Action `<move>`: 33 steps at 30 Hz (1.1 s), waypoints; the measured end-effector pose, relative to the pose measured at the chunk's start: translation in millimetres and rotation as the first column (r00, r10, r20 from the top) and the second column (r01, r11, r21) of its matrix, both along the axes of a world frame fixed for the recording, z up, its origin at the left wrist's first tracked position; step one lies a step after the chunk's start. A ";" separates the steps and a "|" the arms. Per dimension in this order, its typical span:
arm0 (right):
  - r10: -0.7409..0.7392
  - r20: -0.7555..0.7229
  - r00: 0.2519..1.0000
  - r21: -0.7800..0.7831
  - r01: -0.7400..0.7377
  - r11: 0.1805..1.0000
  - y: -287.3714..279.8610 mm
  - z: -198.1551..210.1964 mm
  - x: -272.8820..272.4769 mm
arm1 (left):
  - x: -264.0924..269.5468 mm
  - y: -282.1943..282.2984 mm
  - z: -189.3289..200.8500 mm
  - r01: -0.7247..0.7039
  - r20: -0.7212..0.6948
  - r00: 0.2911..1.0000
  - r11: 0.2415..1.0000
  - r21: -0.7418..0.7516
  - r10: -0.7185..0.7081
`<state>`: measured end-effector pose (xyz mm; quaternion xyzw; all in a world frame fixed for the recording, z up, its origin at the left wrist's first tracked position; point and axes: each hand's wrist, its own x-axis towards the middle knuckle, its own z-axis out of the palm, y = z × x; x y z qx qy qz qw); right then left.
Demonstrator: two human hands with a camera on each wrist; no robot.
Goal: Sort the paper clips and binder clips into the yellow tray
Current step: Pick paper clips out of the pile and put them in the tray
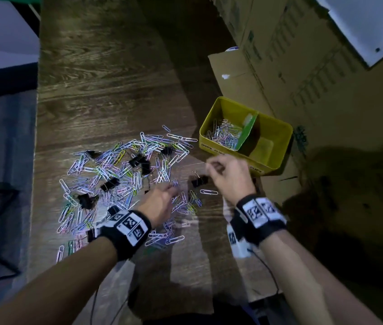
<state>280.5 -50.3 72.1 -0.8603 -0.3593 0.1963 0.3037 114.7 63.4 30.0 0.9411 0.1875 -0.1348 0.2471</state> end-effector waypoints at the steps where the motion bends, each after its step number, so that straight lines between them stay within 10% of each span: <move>1: -0.005 0.004 1.000 -0.061 0.005 0.998 -8.6 -12.5 -9.6 | -2.2 3.6 -8.2 -0.008 0.003 1.000 1.000 0.010 0.008; 6: 0.055 0.004 0.998 -0.405 -0.048 0.913 -37.0 -60.8 -53.5 | 0.6 13.7 -34.6 0.014 -0.110 0.994 0.993 0.114 -0.001; 14: 0.202 0.043 0.978 -0.323 -0.178 0.930 -51.6 -71.5 -106.8 | -17.5 -15.2 -34.2 0.245 -0.014 0.969 0.950 0.195 -0.247; 25: 0.232 -0.035 0.972 -0.405 -0.226 0.886 -28.8 -69.2 -115.6 | -21.1 -17.0 -23.2 0.162 -0.053 0.986 0.984 0.074 -0.158; 33: 0.174 -0.130 0.976 -0.385 -0.212 0.899 -29.2 -72.7 -103.4 | -25.2 -4.1 -21.8 -0.152 0.017 0.987 0.973 -0.171 0.157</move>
